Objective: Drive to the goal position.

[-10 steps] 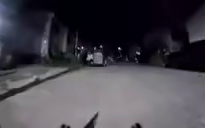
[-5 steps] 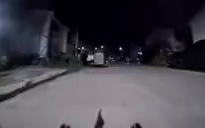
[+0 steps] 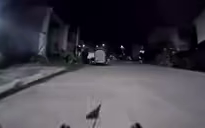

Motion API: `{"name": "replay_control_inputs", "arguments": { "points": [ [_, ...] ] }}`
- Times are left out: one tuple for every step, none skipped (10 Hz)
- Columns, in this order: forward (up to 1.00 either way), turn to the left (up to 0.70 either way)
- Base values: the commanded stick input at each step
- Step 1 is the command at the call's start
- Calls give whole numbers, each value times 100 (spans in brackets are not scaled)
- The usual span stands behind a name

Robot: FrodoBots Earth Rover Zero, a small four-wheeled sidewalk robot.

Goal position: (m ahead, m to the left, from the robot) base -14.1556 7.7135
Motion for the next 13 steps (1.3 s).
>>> {"name": "replay_control_inputs", "arguments": {
  "points": [
    [85,0],
    [85,0],
    [85,0],
    [85,0],
    [85,0],
    [85,0],
    [85,0],
    [85,0],
    [85,0],
    [85,-24],
    [85,-34],
    [85,-34],
    [85,-34]
  ]
}}
